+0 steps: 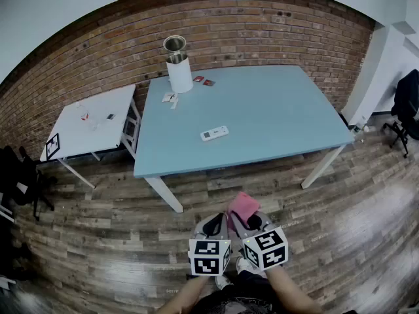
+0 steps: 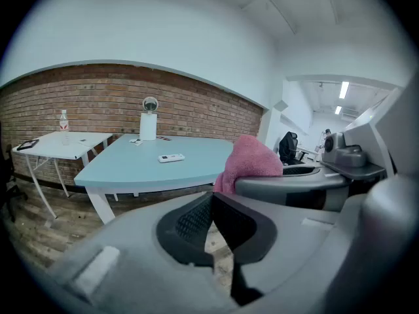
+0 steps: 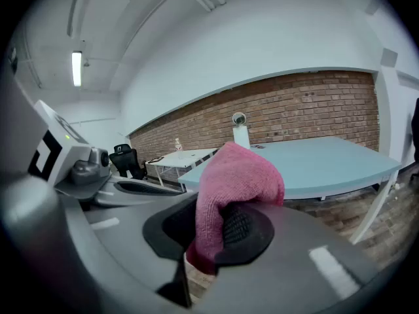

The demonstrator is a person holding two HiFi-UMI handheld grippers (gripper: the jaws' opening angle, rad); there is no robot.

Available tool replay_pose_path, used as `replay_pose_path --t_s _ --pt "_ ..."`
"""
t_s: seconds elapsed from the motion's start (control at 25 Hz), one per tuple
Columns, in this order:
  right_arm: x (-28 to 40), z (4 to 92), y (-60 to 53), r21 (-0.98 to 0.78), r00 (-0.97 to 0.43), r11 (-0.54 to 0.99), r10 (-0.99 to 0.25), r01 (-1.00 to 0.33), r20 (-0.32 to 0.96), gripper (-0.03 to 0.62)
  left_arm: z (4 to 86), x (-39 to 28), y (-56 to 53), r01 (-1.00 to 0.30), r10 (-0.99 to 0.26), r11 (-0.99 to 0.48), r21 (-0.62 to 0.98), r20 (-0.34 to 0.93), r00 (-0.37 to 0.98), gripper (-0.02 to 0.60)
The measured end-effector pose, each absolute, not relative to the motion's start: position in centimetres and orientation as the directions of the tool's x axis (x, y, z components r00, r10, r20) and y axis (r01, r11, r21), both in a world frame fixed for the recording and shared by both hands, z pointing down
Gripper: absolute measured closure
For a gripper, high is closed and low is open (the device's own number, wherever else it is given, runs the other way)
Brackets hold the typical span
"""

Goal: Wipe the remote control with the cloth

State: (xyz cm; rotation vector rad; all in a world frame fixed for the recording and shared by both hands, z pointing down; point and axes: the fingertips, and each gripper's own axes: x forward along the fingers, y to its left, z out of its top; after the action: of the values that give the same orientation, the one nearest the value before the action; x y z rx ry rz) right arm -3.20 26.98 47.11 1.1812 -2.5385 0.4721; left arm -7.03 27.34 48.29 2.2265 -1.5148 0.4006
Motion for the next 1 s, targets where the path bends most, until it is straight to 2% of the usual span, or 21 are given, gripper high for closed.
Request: replay_pose_path --t_s 0.56,1.0 --pt "-3.9 48.0 25.0 -0.170 -0.608 0.597 -0.683 -0.784 0.405 0.531 49.4 -7.7 25.2 -0.923 -0.798 -0.341 0.180 0.464 0.385 0.581" --pt "-5.0 49.9 16.3 -0.209 -0.650 0.628 -0.639 -0.750 0.411 0.531 51.3 -9.0 17.2 -0.943 -0.801 -0.291 0.159 0.498 0.331 0.580"
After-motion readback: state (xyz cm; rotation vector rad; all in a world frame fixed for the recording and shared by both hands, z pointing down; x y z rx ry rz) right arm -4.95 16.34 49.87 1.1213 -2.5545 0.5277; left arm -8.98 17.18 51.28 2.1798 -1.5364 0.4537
